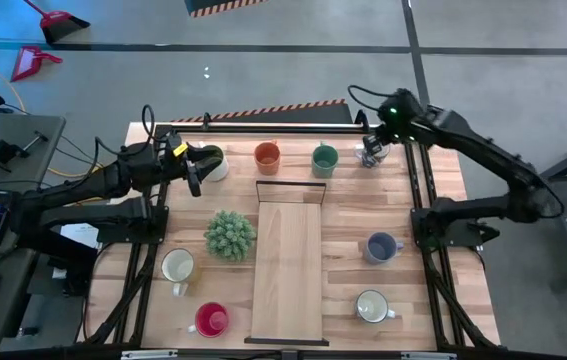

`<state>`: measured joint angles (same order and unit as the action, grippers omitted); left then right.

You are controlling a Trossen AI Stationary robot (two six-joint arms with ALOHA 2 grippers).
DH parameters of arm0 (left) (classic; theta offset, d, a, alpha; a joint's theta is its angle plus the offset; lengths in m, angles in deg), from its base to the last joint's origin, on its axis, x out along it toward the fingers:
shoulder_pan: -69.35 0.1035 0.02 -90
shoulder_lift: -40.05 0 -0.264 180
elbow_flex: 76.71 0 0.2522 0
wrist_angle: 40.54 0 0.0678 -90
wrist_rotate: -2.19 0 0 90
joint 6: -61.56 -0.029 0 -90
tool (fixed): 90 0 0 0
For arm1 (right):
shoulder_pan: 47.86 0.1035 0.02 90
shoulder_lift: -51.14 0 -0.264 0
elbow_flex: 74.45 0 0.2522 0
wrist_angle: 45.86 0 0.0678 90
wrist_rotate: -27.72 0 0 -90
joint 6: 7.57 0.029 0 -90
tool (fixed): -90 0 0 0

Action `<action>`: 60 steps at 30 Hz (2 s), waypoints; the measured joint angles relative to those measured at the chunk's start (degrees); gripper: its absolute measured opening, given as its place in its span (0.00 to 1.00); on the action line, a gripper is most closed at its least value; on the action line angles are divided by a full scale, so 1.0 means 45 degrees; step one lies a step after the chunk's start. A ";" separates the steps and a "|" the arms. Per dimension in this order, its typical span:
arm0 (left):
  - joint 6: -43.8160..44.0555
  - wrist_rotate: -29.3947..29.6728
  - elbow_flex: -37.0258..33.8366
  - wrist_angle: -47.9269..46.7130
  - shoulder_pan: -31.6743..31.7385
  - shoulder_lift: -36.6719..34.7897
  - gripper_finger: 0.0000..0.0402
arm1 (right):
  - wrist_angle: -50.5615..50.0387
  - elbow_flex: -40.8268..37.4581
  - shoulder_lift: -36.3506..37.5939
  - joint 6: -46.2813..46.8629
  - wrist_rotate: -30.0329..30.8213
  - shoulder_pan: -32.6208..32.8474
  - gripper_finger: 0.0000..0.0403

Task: Place coffee mugs
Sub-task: Put the top blue patterned mug on the shelf

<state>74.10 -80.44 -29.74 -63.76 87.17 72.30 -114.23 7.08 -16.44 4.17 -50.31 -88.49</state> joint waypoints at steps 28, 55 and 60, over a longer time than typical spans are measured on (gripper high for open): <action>-0.0073 0.0055 0.0000 0.0000 0.0080 0.0000 0.45 | -0.1459 0.0000 -0.3716 -0.0716 -0.0536 -0.0530 0.38; -0.0151 0.0075 0.0000 0.0005 0.0085 0.0000 0.45 | 0.2195 -0.3430 -0.3725 -0.0617 -0.0009 0.0248 0.38; -0.0155 0.0070 0.0000 0.0005 0.0085 0.0000 0.45 | 0.2367 -0.3594 -0.3725 -0.0609 -0.0047 0.0225 0.38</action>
<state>73.40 -80.13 -29.74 -63.73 87.55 72.30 -103.58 -9.09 -33.20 1.43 -50.53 -87.48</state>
